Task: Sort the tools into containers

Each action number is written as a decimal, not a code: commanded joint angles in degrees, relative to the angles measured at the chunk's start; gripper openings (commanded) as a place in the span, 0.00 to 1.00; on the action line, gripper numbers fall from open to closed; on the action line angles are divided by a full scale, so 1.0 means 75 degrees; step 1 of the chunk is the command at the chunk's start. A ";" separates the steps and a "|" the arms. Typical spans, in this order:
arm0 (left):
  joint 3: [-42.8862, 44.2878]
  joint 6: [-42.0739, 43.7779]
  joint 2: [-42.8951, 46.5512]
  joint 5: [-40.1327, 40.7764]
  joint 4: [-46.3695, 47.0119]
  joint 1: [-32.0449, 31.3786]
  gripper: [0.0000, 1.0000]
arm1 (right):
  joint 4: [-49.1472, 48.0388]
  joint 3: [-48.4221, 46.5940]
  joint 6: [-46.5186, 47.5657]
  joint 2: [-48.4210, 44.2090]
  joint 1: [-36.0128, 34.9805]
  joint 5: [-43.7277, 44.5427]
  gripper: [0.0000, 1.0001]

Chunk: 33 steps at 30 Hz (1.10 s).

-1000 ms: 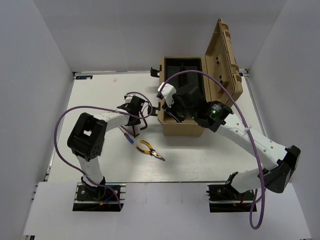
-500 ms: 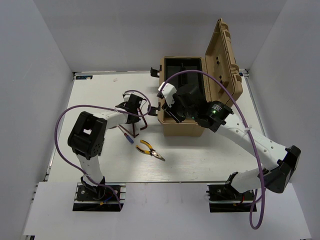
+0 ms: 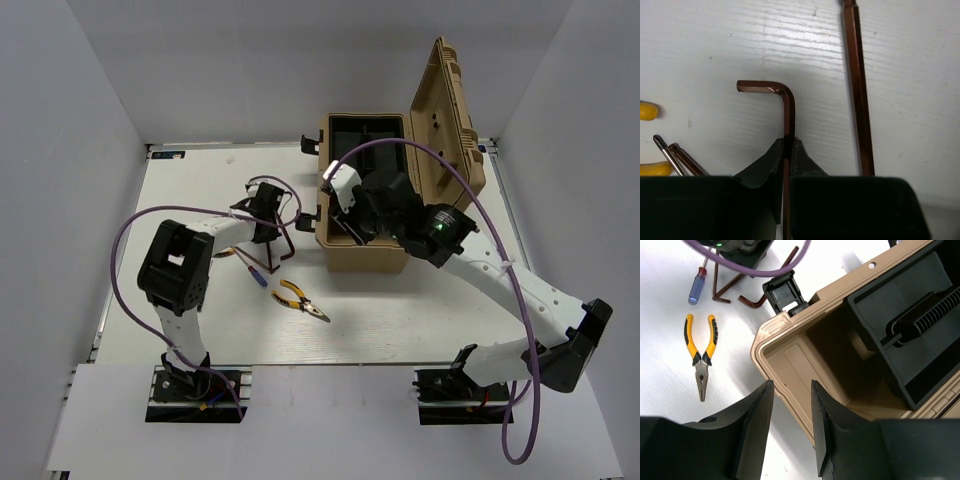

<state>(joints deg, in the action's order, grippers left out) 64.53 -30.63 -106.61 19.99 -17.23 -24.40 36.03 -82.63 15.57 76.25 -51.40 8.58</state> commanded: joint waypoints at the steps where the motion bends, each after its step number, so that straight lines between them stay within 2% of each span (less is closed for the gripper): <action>1: 0.0886 0.0228 -0.0024 -0.0065 -0.0665 0.0019 0.00 | -0.0187 -0.0151 -0.0037 -0.0276 0.0021 -0.0007 0.42; 6: 0.1917 0.0532 -0.0025 0.0463 -0.1111 0.0019 0.00 | -0.0198 -0.0057 -0.0037 -0.0451 0.0056 -0.0054 0.42; 9: 0.2082 0.0697 0.0069 0.0697 -0.1112 0.0019 0.00 | -0.0245 -0.0034 -0.0049 -0.0487 0.0103 -0.0031 0.42; 21: 0.2165 0.0780 0.0503 0.1037 -0.0574 0.0090 0.00 | -0.0222 0.0002 -0.0061 -0.0522 0.0161 -0.0101 0.42; 33: 0.2247 0.1013 0.0644 0.0734 0.0294 0.0090 0.00 | -0.0222 0.0060 -0.0096 -0.0498 0.0267 -0.0148 0.44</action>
<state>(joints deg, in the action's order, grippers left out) 78.85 -23.99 -106.37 26.22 -17.82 -24.01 35.97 -82.59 15.42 73.69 -49.84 7.70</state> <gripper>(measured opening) 0.175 0.434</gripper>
